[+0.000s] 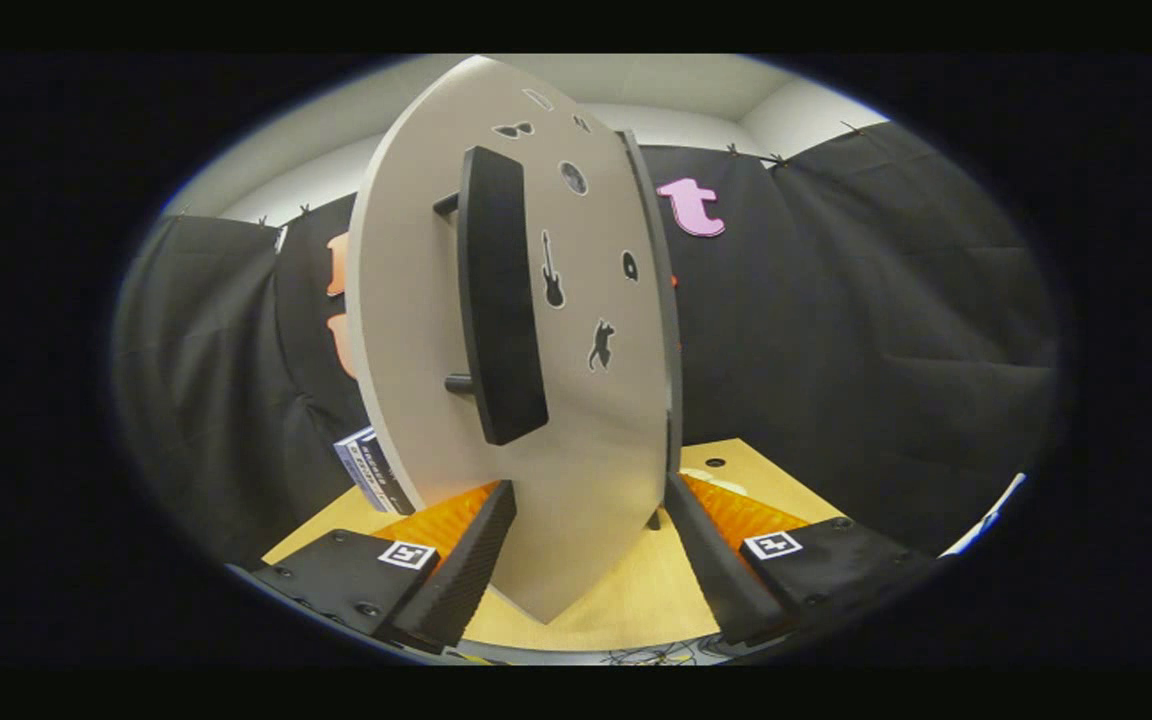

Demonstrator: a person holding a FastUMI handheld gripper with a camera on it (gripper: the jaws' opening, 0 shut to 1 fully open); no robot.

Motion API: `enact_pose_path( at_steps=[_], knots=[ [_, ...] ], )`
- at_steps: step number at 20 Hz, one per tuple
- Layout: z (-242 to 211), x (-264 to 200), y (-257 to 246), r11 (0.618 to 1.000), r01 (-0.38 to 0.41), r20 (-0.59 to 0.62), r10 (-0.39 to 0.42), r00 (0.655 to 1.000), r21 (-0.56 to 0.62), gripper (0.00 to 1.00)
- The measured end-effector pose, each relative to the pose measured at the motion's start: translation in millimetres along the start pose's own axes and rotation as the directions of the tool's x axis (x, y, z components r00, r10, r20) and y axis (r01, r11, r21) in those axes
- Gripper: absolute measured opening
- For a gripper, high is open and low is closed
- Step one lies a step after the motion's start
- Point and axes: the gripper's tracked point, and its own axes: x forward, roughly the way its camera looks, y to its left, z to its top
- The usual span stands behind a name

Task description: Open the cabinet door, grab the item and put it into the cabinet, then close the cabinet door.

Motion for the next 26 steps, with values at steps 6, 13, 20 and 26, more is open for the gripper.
enact_pose_path(
  at_steps=[6,13,20,26],
  knots=[
    [-4.1,38.6,56.7,0.998,-0.055,-0.005,0.055,0.998,0.003,0.97],
    [-6.0,108.0,114.7,0.997,-0.061,-0.005,0.061,0.998,-0.051,0.97],
    [-4.1,178.2,143.2,0.999,-0.005,-0.001,0.005,1.000,-0.041,0.97],
    [-0.5,210.9,150.2,0.999,0.037,0.004,-0.037,0.999,-0.014,0.97]
  ],
)
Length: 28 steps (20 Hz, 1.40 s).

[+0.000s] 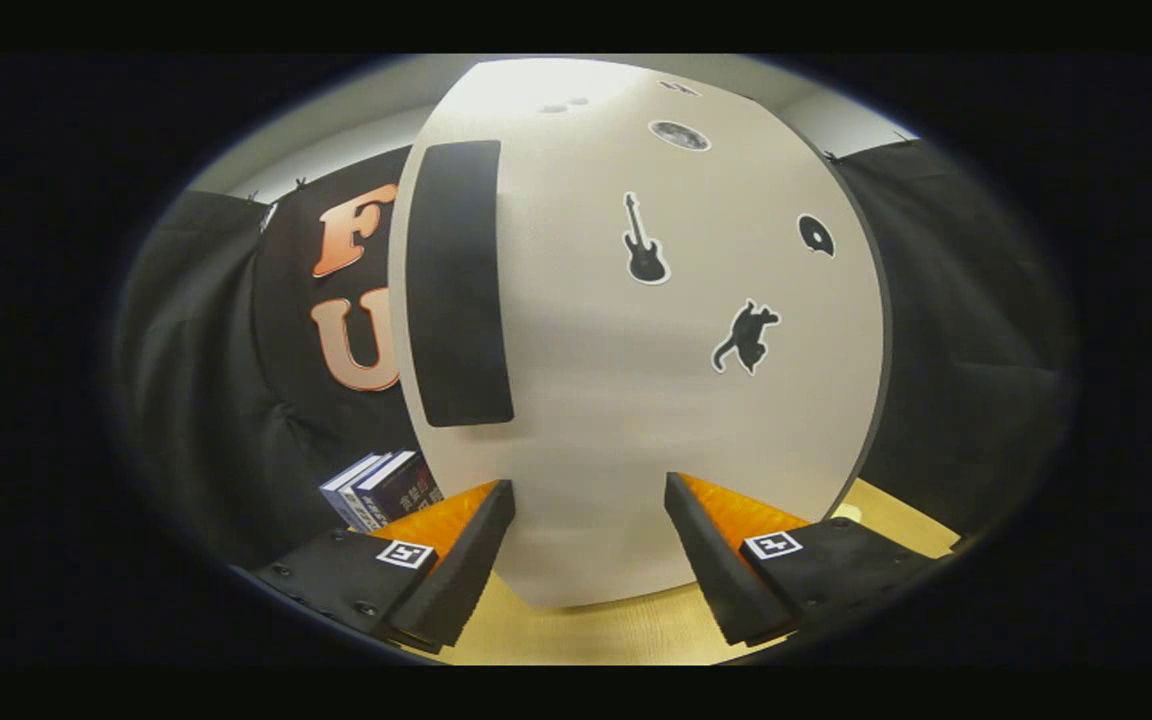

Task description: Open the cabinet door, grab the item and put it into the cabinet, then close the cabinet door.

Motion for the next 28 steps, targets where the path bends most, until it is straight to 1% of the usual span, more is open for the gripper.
enact_pose_path(
  at_steps=[6,11,12,14,17,22,24,28],
  knots=[
    [-5.2,24.4,4.3,0.999,0.044,0.000,-0.044,0.999,0.029,0.97],
    [-10.0,19.3,-3.5,0.997,0.059,-0.028,-0.058,0.998,0.051,0.98],
    [-4.9,11.2,-6.5,0.997,0.060,-0.022,-0.059,0.998,0.050,0.98],
    [14.2,-21.3,-20.9,0.997,0.065,-0.006,-0.065,0.998,0.031,0.98],
    [42.5,-72.0,-52.0,0.996,0.094,0.014,-0.094,0.995,-0.006,0.98],
    [107.8,-145.9,-88.1,0.990,0.140,0.102,-0.140,0.985,0.012,0.97],
    [125.2,-171.9,-98.3,0.987,0.159,0.131,-0.159,0.979,0.013,0.97],
    [146.7,-205.3,-114.4,0.980,0.200,0.185,-0.198,0.963,0.008,0.97]
  ],
)
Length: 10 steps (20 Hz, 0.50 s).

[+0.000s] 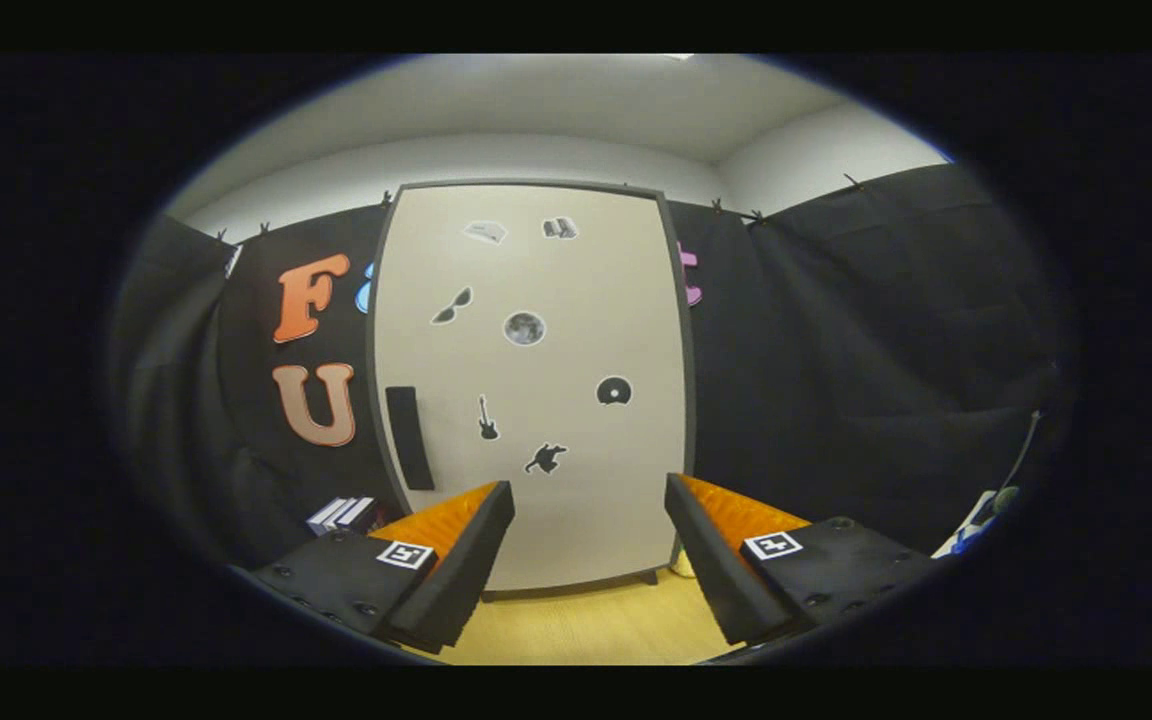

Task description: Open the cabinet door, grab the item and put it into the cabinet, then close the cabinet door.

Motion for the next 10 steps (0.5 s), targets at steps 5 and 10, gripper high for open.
enact_pose_path(
  at_steps=[5,10],
  knots=[
    [11.0,-15.8,-17.2,0.999,0.047,0.027,-0.047,0.999,0.019,0.97],
    [12.4,-21.6,-14.4,0.999,0.038,0.038,-0.039,0.999,0.016,0.97]
  ],
)
